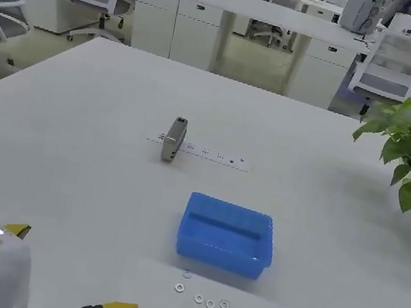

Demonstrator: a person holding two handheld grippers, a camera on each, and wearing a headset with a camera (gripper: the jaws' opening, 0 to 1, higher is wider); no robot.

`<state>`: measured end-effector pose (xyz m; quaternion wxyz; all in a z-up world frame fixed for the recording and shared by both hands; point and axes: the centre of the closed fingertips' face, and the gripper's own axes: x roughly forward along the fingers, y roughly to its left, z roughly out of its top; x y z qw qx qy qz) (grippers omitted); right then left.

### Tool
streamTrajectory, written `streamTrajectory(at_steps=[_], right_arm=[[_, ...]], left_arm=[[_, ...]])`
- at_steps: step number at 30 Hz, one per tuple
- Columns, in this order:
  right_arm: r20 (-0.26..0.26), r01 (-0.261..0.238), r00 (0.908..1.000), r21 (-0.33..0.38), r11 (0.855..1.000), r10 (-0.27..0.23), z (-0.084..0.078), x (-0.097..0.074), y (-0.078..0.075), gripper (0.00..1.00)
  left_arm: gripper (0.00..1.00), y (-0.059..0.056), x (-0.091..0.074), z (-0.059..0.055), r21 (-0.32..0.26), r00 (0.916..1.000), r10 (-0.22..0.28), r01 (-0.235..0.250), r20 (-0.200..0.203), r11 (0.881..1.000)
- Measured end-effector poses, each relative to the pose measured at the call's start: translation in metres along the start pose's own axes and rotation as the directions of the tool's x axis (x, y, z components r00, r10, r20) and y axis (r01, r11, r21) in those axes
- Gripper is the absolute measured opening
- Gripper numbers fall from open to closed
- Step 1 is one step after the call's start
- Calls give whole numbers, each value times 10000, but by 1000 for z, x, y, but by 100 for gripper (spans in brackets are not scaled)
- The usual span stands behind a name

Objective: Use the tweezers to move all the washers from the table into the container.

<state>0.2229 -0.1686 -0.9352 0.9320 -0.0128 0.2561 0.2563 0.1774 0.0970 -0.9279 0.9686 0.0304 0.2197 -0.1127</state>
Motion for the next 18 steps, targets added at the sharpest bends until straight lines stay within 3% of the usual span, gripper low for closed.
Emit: streamTrajectory(at_steps=[14,18], right_arm=[[-103,37,9999,-59,10000,-38,1,5,0,99],[-163,55,9999,-85,9999,-56,0,7,0,99]], left_arm=[[99,-4,4,0,94,9996,-258,259,-106,9996],[99,-3,6,3,292,9998,-181,180,23,9994]])
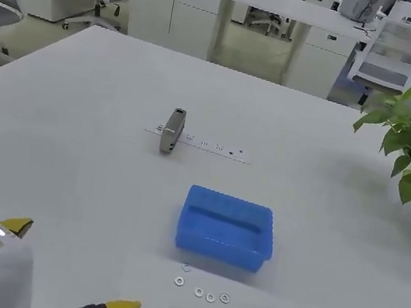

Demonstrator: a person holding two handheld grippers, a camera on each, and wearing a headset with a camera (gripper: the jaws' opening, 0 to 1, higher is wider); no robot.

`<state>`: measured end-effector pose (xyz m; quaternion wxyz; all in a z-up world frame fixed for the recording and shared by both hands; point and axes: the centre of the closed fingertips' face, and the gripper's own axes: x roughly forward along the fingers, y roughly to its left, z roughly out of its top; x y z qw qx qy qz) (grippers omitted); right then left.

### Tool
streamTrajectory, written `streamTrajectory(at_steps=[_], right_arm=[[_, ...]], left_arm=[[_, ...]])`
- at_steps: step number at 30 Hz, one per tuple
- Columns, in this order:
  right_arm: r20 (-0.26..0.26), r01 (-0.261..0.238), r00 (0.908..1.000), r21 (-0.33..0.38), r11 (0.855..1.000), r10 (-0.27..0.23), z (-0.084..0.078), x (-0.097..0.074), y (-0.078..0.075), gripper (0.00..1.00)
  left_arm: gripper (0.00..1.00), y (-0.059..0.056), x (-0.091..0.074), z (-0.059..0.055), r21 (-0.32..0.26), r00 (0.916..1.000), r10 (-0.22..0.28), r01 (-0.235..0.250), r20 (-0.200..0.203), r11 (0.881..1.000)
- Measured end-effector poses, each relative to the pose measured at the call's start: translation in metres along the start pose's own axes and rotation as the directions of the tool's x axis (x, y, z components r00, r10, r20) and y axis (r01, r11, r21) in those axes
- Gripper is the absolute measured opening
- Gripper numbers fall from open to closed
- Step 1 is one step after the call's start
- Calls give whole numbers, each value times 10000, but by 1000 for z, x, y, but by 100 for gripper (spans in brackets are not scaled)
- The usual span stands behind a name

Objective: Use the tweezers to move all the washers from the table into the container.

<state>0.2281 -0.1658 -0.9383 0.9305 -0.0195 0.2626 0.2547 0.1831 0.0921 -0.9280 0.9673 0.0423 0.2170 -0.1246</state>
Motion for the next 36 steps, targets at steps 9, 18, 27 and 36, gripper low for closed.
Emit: streamTrajectory(at_steps=[9,18,27,36], right_arm=[[-129,48,9999,80,10000,-47,-3,4,-2,99],[-337,148,9993,187,9997,-142,-9,6,-6,99],[-617,294,9977,365,9989,-271,-18,6,-10,99],[-946,398,9949,549,9977,-345,-23,8,-17,98]], left_arm=[[92,-9,12,2,283,9962,-831,838,-251,9961],[79,-30,30,7,1544,9704,-2250,2364,-882,9593],[71,-53,50,-5,2735,9074,-3593,4102,-2182,8700],[57,-70,74,-28,3394,8141,-4451,5662,-3729,7511]])
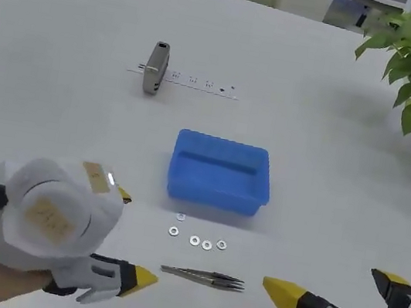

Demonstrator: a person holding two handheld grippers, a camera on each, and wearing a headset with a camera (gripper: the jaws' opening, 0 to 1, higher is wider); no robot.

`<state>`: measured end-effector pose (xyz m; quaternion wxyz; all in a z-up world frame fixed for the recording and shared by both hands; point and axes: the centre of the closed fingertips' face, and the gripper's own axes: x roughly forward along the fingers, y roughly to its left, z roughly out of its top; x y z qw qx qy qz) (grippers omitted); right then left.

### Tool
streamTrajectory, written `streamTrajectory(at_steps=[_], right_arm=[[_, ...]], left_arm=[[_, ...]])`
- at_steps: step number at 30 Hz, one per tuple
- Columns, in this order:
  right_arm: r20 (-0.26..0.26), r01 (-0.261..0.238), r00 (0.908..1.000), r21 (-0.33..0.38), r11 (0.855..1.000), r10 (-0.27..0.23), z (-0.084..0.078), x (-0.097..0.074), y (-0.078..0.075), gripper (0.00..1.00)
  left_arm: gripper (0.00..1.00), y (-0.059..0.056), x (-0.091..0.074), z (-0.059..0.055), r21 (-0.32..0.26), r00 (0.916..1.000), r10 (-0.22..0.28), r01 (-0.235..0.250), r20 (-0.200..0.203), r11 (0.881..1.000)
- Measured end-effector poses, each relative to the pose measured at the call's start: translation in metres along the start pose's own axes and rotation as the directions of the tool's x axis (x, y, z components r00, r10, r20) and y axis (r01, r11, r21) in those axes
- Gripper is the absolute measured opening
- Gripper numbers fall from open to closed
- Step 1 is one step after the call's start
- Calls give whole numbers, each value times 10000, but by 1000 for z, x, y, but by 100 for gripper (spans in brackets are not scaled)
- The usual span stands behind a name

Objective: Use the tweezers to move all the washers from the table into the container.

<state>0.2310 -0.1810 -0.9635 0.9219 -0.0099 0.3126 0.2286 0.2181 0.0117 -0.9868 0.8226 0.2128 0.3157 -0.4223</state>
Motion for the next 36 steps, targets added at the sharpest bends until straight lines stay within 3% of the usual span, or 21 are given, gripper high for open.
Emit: streamTrajectory(at_steps=[7,16,20,24,30,36], right_arm=[[-377,-27,9993,19,10000,27,-8,0,-6,98],[-669,-52,9977,365,9993,77,-9,1,-14,97],[-964,-233,9950,279,9993,259,-12,3,-9,96],[-1202,-368,9920,91,9993,376,-14,6,-2,95],[-1750,-739,9818,69,9972,740,-21,5,9,93],[-1676,-1132,9794,57,9936,1125,-17,4,14,88]], left_arm=[[44,-7,31,-10,148,9909,-1224,1234,-551,9922],[26,-12,65,-30,612,9731,-1880,1975,-1333,9784],[24,-16,76,-32,443,9688,-2146,2214,-1243,9742],[14,-18,81,-33,800,9662,-2200,2319,-1347,9695],[8,-23,89,-34,1115,9585,-2420,2597,-1508,9592],[1,-26,93,-32,1169,9544,-2604,2780,-1460,9534]])
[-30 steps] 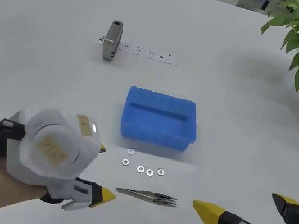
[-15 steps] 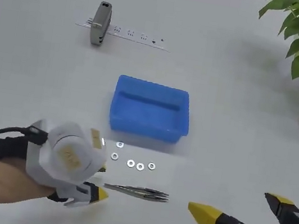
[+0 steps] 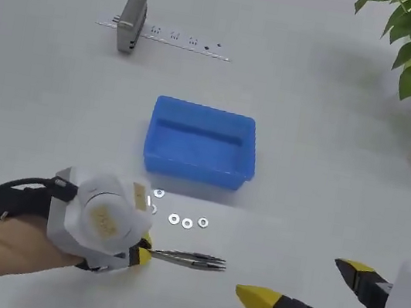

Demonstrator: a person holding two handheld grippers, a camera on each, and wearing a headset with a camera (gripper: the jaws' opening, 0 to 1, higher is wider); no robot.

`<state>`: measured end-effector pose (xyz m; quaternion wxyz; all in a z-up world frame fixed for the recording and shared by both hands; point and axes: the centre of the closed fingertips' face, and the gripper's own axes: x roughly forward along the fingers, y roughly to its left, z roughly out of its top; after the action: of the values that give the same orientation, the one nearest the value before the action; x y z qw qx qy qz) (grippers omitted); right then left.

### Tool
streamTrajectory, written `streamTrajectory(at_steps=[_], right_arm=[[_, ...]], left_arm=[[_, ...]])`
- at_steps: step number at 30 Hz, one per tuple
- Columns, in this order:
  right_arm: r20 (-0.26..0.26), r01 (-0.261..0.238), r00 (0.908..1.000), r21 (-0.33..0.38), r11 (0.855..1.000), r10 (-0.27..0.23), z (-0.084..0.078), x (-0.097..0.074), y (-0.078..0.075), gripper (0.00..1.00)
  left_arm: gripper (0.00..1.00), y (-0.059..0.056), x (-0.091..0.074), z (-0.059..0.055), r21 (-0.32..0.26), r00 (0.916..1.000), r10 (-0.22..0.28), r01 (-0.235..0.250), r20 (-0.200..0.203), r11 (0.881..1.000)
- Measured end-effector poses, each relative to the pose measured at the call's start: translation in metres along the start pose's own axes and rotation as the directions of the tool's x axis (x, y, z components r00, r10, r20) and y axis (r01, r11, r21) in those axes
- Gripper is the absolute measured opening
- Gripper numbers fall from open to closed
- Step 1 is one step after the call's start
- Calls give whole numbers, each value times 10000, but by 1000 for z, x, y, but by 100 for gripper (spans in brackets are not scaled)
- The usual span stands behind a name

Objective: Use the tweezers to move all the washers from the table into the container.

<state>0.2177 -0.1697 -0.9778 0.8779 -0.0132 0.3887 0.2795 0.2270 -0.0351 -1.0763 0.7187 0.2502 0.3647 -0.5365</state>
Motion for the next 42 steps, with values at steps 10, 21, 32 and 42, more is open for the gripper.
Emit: streamTrajectory(at_steps=[10,21,32,42], right_arm=[[101,-786,9968,-369,9962,790,3,-7,13,81],[545,-1525,9861,-814,9849,1572,1,-30,30,76],[299,-2945,9523,-1691,9406,3036,-7,-47,56,71],[-684,-4531,8839,-3695,8112,4626,-9,-38,108,45]], left_arm=[[0,-4,-15,10,86,9997,162,-161,-189,9998],[0,-23,-48,39,286,9952,966,-960,-181,9950],[0,-43,-72,66,-689,9821,1872,-1853,224,9803],[0,-76,-112,93,-795,9774,1894,-1823,936,9800]])
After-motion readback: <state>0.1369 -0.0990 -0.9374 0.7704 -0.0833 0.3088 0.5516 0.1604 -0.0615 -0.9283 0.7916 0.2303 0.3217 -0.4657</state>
